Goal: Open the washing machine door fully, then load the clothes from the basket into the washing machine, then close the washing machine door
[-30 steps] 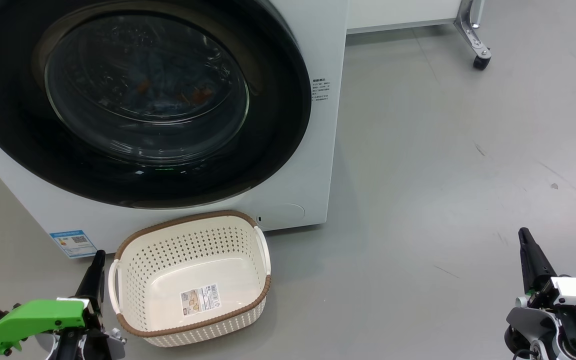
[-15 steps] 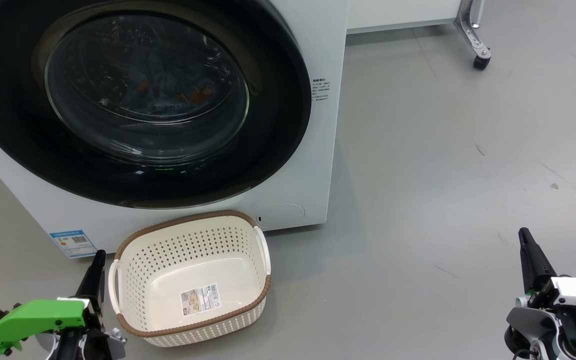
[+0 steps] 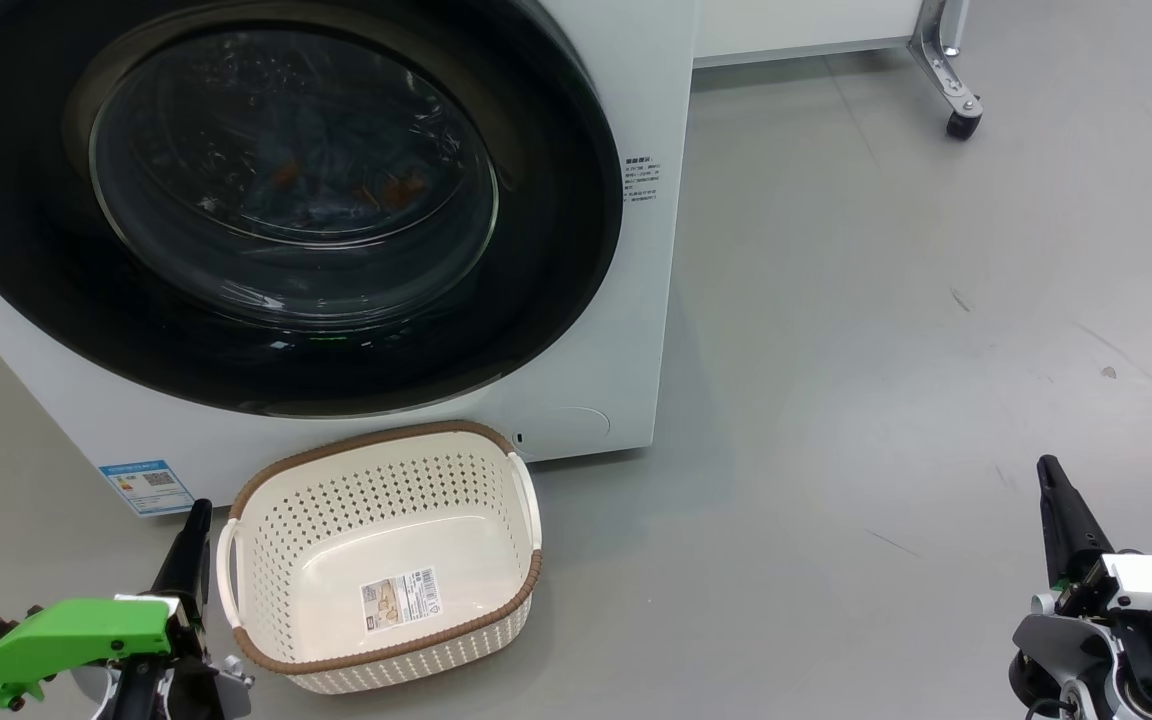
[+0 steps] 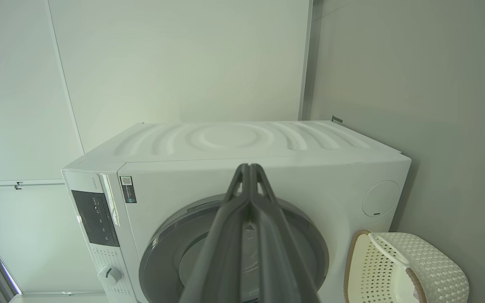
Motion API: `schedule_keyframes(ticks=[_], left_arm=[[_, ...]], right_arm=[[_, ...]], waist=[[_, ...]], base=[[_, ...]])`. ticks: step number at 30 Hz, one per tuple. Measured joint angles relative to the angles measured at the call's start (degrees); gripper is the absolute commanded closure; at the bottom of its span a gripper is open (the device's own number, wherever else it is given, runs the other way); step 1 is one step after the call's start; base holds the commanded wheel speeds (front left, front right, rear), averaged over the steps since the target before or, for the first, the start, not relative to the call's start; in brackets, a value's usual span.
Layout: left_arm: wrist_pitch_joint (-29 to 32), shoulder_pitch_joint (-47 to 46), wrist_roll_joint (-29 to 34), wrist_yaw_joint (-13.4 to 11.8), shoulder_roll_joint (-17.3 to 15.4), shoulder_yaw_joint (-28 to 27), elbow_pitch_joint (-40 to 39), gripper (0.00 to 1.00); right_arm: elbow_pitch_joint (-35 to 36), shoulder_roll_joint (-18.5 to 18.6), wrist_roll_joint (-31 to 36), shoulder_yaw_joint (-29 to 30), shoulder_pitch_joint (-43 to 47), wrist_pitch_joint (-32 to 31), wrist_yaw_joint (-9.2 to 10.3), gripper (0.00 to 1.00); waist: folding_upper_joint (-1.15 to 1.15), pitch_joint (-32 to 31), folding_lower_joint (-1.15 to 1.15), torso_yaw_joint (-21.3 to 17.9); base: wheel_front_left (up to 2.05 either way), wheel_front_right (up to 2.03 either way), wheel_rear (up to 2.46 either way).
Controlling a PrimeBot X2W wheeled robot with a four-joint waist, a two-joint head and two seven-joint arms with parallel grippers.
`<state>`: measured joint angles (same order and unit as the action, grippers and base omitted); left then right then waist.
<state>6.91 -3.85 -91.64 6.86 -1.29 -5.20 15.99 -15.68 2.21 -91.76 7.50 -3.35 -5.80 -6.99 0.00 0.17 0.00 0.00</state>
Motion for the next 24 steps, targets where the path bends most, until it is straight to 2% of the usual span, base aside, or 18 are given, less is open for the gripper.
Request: schedule_keyframes(ticks=[24], left_arm=[[0.0,0.0,0.0,0.0,0.0,0.0,-0.1,1.00]], right_arm=[[0.0,0.0,0.0,0.0,0.0,0.0,0.00,1.00]], waist=[[0.00,0.0,0.00,0.0]], base=[[0.00,0.00,0.00]])
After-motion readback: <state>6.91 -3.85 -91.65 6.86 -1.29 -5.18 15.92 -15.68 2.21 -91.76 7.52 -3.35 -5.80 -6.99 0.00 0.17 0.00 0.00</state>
